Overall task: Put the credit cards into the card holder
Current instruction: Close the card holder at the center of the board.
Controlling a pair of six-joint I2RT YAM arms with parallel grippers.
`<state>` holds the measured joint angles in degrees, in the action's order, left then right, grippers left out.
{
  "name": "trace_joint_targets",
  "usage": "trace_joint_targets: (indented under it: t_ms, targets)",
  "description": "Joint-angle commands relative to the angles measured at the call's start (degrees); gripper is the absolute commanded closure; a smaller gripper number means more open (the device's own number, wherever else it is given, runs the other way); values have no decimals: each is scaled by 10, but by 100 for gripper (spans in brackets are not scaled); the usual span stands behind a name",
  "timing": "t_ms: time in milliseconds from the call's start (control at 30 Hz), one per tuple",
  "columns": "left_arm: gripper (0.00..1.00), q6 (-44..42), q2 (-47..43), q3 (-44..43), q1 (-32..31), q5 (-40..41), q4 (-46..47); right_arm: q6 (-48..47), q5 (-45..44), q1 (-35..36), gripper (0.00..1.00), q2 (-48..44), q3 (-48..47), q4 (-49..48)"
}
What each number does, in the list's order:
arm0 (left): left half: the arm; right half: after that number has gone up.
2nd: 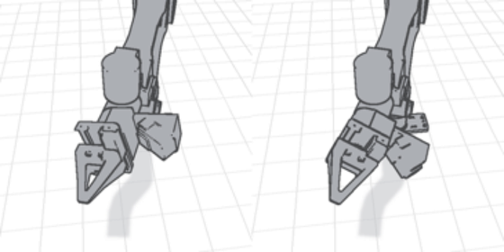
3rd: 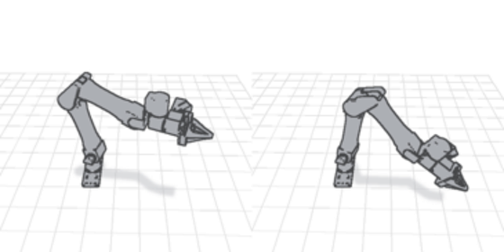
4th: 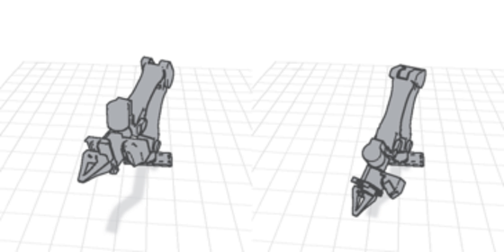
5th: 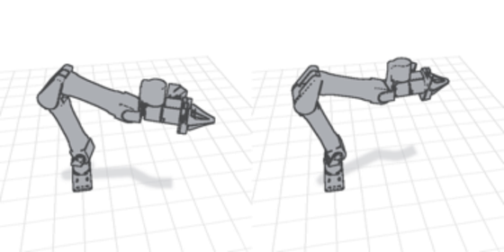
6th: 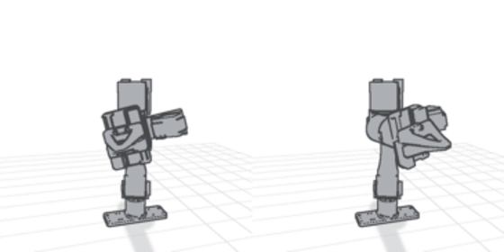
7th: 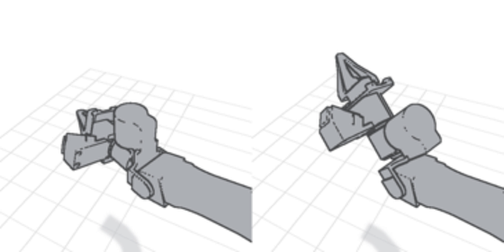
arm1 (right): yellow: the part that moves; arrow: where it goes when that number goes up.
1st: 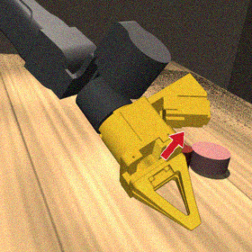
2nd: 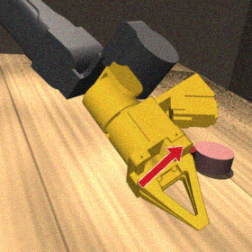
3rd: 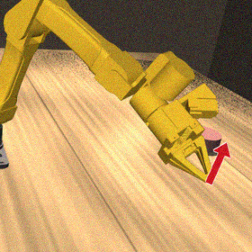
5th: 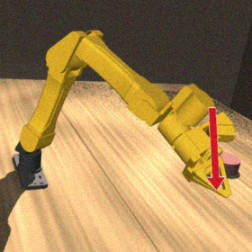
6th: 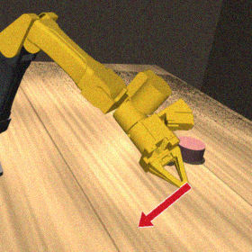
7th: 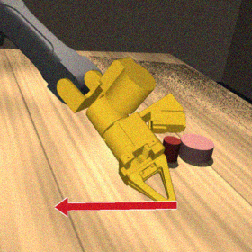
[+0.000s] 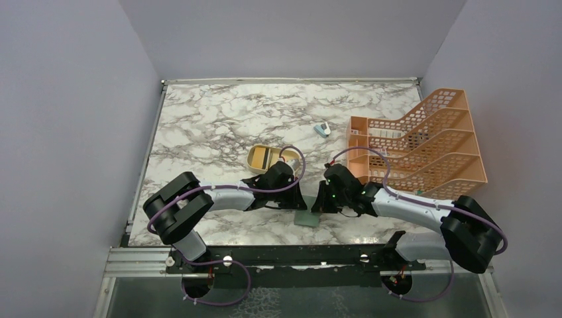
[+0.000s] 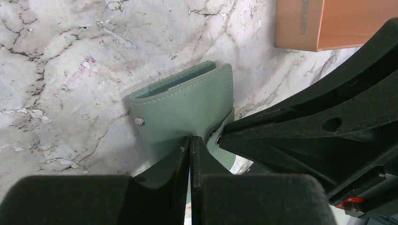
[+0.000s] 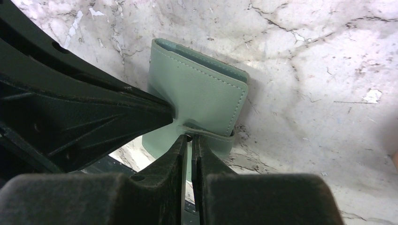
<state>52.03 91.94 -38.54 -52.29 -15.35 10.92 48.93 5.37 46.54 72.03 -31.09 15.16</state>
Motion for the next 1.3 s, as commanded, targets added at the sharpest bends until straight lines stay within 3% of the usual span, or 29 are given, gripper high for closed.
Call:
trace_joint_targets:
  t_ms: [0, 1267]
  targets:
    - [92, -3, 5, 16, -13, 14, -27, -17, -46, 4, 91, 6, -24, 36]
    - [92, 3, 12, 16, -14, 12, -21, -16, -3, 11, 95, -8, 25, -3]
